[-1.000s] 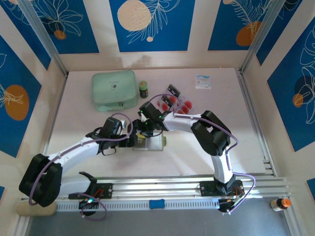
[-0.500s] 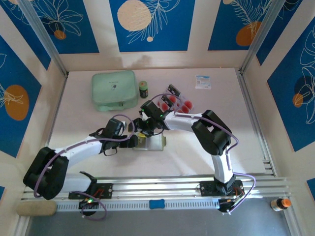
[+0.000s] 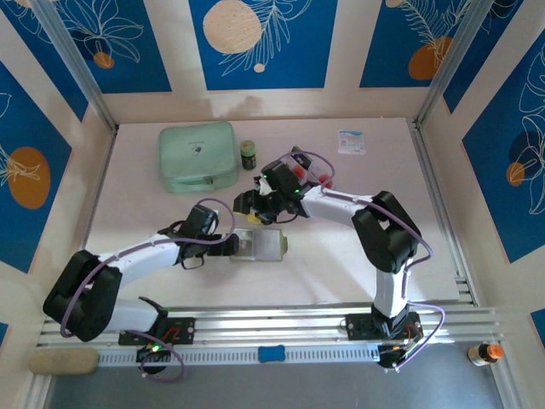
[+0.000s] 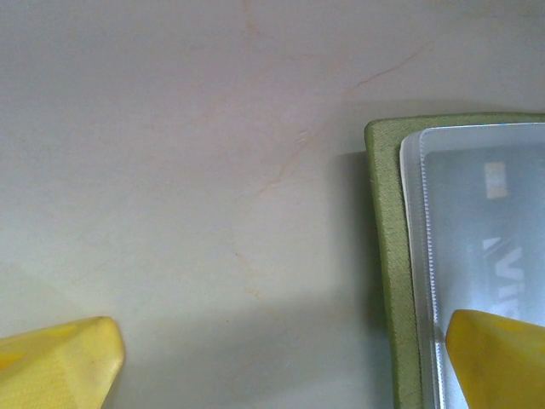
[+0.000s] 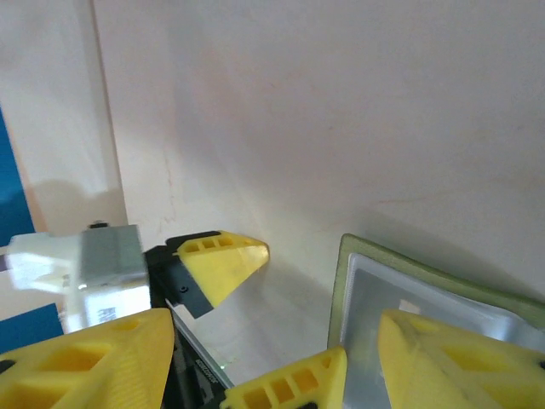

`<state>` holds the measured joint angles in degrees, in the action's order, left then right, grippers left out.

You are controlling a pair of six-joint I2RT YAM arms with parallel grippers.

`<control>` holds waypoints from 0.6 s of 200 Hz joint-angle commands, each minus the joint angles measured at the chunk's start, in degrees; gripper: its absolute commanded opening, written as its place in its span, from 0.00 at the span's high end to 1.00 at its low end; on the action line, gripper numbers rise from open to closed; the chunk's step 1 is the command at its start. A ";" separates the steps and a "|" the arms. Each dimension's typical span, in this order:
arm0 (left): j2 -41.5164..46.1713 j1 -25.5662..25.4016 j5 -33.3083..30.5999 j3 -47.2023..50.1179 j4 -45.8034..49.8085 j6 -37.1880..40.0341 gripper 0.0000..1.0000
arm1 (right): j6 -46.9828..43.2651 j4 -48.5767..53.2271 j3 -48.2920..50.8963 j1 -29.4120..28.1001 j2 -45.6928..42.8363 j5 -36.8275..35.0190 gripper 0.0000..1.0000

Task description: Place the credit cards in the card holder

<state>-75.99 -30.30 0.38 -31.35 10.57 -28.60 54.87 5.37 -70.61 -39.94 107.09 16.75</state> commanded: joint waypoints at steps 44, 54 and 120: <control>-1.01 -1.37 -1.69 -1.91 2.16 -1.80 0.00 | -11.36 12.04 -1.02 7.29 -6.18 -0.96 0.36; -0.70 -1.51 -1.62 -2.43 2.68 -2.25 0.00 | -12.74 13.30 -0.93 8.13 -6.66 -1.55 0.37; -0.51 -3.50 -1.09 -9.03 4.57 -4.03 0.00 | -18.56 18.38 -1.14 13.28 -8.97 -2.25 0.38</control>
<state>-76.20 -32.51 -0.43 -36.58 13.78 -31.64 40.01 19.99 -70.65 -27.81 100.16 14.35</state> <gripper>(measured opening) 0.998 0.621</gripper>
